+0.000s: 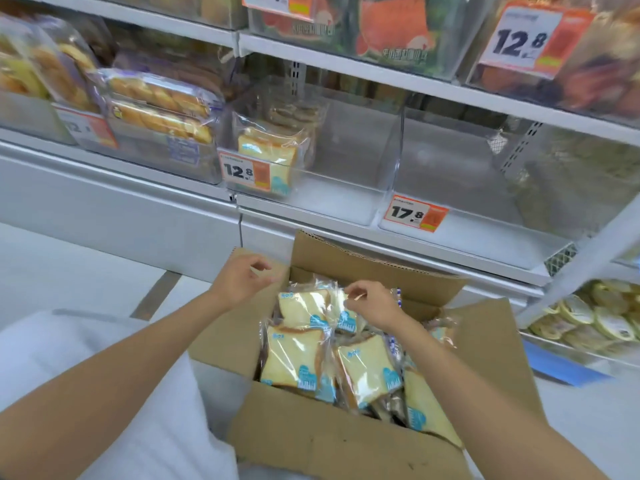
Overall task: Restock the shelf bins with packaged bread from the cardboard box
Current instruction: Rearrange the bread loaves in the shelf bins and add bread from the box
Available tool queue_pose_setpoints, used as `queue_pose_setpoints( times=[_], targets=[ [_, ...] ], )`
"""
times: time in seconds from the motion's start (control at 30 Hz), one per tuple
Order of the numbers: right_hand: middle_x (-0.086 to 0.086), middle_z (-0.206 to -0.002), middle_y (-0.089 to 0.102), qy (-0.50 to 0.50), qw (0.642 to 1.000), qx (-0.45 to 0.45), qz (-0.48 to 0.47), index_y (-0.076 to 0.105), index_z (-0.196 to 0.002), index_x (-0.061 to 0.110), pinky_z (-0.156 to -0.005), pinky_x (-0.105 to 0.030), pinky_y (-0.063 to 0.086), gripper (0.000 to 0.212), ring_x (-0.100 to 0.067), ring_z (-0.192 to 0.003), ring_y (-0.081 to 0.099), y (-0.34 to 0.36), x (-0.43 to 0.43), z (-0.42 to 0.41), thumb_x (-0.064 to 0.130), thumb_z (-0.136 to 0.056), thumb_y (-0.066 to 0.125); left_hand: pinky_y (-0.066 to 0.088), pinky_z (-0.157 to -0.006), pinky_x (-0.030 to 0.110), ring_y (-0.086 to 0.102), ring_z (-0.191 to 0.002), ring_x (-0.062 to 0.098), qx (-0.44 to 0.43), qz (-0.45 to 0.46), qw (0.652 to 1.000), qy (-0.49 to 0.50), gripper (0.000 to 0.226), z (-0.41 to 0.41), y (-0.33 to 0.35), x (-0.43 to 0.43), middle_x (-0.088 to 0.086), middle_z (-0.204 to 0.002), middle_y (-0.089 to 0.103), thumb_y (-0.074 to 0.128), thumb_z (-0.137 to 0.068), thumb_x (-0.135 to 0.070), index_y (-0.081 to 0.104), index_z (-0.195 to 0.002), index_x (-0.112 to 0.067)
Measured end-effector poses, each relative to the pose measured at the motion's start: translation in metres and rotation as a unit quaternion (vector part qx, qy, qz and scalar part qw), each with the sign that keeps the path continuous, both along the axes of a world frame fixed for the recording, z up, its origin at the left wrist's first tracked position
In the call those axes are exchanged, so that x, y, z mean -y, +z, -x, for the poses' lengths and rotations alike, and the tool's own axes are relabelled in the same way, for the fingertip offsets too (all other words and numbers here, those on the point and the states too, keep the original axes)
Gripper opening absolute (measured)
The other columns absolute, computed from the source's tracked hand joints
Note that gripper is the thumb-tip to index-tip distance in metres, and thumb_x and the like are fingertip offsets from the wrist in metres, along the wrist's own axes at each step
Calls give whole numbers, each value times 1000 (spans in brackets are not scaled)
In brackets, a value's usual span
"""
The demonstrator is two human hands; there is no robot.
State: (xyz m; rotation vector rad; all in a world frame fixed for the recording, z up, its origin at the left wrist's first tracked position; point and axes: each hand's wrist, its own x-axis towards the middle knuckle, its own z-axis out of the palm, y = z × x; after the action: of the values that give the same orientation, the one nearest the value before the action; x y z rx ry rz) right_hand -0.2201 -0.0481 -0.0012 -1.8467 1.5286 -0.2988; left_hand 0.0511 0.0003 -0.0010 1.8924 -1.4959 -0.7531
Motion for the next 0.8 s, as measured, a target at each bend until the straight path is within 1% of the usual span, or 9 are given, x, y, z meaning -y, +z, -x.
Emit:
queue_pose_setpoints(
  times=[0.1, 0.2, 0.3, 0.37, 0.47, 0.53, 0.6, 0.67, 0.8],
  targets=[
    [0, -113, 64, 70, 993, -38, -87, 65, -118, 19, -93, -35, 49, 48, -18, -104, 60, -25, -6, -31, 40, -78, 78, 42, -76, 23, 56, -74, 7, -3, -36, 999, 6, 24, -3, -11, 1, -2, -108, 62, 73, -84, -24, 68, -107, -16],
    [-3, -127, 57, 222, 948, -212, -84, 59, -127, 19, -97, -35, 39, 55, -25, -120, 48, -47, -17, -56, 42, -80, 74, 48, -87, 31, 60, -82, 12, -14, -70, 997, -1, 27, -7, -24, 2, -2, -113, 63, 74, -82, -29, 65, -107, -23],
    [5, -92, 59, 196, 971, -113, -79, 69, -97, 16, -70, -21, 39, 16, -15, -90, 56, -48, -9, -56, 23, -83, 73, 44, -89, 29, 58, -101, 18, -42, -114, 993, 5, 51, -4, -29, -1, 4, -125, 56, 76, -81, -30, 56, -126, -16],
    [7, -85, 56, 168, 984, -30, -59, 72, -99, 11, -69, -22, 39, 17, -7, -77, 51, -35, 3, -50, 18, -83, 75, 38, -92, 26, 52, -115, 19, -74, -140, 987, 36, 73, 0, -30, -2, 4, -131, 50, 80, -78, -33, 44, -139, -15],
    [1, -94, 56, 165, 985, 33, -26, 72, -109, 8, -78, -27, 41, 26, -10, -83, 50, -8, 20, -47, 15, -83, 75, 41, -100, 29, 54, -116, 14, -203, -190, 960, 24, 97, 3, -27, -4, -1, -130, 54, 88, -64, -43, 37, -144, -20],
    [-1, -102, 58, 150, 985, 75, -27, 69, -115, 9, -86, -27, 43, 32, -12, -92, 54, 5, 28, -48, 17, -85, 74, 52, -92, 30, 66, -103, 16, -255, -187, 948, 16, 83, -1, -22, -2, 4, -119, 67, 91, -58, -40, 55, -129, -16],
    [-1, -116, 63, 103, 985, 126, -50, 63, -125, 12, -96, -27, 44, 37, -12, -104, 58, 9, 32, -48, 24, -90, 68, 56, -65, 20, 69, -79, 16, -268, -157, 949, 48, 42, -11, -8, 1, 9, -102, 73, 83, -74, -23, 67, -109, -8],
    [-2, -133, 59, 54, 988, 133, -61, 54, -136, 13, -107, -32, 41, 41, -15, -121, 55, 0, 34, -50, 28, -98, 56, 56, -57, 21, 69, -69, 14, -292, -121, 945, 88, 23, -26, 4, 5, 5, -91, 75, 77, -80, -15, 70, -101, -10],
    [-5, -155, 35, 120, 990, -50, -63, 31, -151, 13, -118, -38, 25, 57, -25, -144, 30, -39, 31, -62, 25, -100, 52, 49, -45, 21, 65, -56, 9, -290, -95, 941, 147, 22, -52, 8, 1, 1, -76, 67, 73, -84, -11, 64, -104, -12]
  ],
)
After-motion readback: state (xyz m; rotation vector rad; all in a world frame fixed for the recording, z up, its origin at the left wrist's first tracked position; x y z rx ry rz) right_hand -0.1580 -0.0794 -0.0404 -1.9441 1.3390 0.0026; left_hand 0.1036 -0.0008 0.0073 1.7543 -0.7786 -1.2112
